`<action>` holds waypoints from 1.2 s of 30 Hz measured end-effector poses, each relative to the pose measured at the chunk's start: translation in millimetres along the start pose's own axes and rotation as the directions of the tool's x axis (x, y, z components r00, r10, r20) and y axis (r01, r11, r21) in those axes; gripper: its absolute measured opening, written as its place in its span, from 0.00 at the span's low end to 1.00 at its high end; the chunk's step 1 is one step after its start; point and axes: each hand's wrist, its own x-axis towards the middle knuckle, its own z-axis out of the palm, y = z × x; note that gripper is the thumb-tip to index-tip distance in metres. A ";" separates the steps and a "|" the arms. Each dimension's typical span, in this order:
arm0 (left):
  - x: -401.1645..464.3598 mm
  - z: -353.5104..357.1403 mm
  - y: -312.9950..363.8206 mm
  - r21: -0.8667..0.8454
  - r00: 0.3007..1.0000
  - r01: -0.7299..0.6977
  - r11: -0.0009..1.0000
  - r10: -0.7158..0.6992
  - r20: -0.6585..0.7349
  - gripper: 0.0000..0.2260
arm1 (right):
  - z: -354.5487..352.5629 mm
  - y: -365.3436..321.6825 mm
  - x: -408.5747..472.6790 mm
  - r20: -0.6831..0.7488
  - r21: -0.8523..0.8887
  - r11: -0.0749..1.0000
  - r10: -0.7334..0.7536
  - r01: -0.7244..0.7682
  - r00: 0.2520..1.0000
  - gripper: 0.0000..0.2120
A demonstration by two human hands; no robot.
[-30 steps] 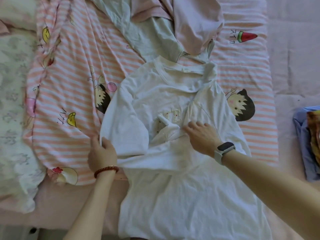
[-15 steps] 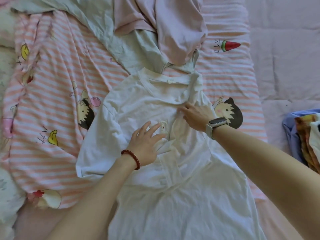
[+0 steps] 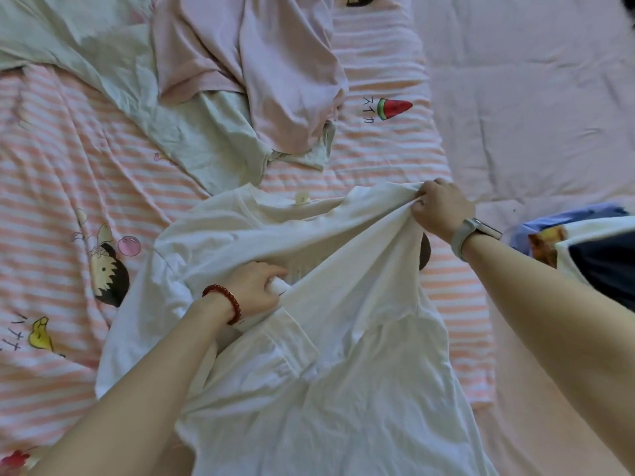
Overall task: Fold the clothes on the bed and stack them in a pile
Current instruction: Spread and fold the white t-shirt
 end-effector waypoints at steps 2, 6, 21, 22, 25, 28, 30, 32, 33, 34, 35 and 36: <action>-2.3 1.1 3.3 0.090 0.994 -0.009 0.996 0.018 -0.103 0.17 | 7.1 -8.0 -3.3 -0.017 0.189 0.982 0.011 -0.008 1.000 0.18; 2.5 5.9 20.5 0.072 0.929 0.006 0.997 0.021 -0.369 0.12 | 21.8 -21.5 -47.2 -0.216 0.483 0.870 0.013 0.096 0.976 0.21; 113.1 -62.6 35.3 0.105 0.933 -0.157 0.982 0.183 -0.309 0.11 | 43.6 -6.7 -44.9 0.009 0.529 0.813 0.282 -0.244 0.959 0.10; 111.7 -68.8 32.5 0.097 0.878 -0.159 0.983 0.186 -0.442 0.10 | 43.1 -6.8 -43.9 -0.055 0.533 0.817 0.295 -0.222 0.954 0.09; 110.7 -81.5 24.7 0.135 0.753 0.012 0.991 0.080 -0.653 0.10 | 41.1 -6.5 -41.4 -0.205 0.522 0.838 0.307 -0.162 0.929 0.10; 121.4 -76.1 31.0 0.151 0.797 0.113 0.982 0.002 -0.604 0.13 | 43.7 0.3 -33.2 -0.104 0.429 0.870 0.313 -0.241 0.944 0.12; 127.4 -72.8 41.4 0.106 0.838 0.105 0.989 -0.031 -0.545 0.17 | 43.5 4.9 -28.6 -0.042 0.369 0.880 0.337 -0.299 0.941 0.12; 129.6 -73.0 45.2 0.078 0.857 0.045 0.996 0.002 -0.516 0.17 | 41.0 3.8 -24.7 -0.146 0.323 0.916 0.295 -0.236 0.944 0.13; 127.0 -74.9 42.6 0.066 0.853 0.020 0.998 0.017 -0.521 0.15 | 39.6 0.3 -22.8 -0.226 0.286 0.945 0.226 -0.157 0.948 0.14; 122.0 -76.9 36.9 0.058 0.838 0.004 0.998 0.028 -0.545 0.14 | 38.1 -4.6 -20.3 -0.290 0.247 0.968 0.127 -0.054 0.948 0.13; 115.6 -78.8 28.6 0.057 0.813 0.005 0.998 0.029 -0.582 0.13 | 36.8 -11.1 -16.6 -0.325 0.204 0.977 0.010 0.060 0.946 0.13; 108.4 -80.2 18.3 0.063 0.782 0.034 0.997 0.013 -0.623 0.13 | 35.7 -19.1 -12.1 -0.331 0.158 0.974 -0.104 0.163 0.938 0.13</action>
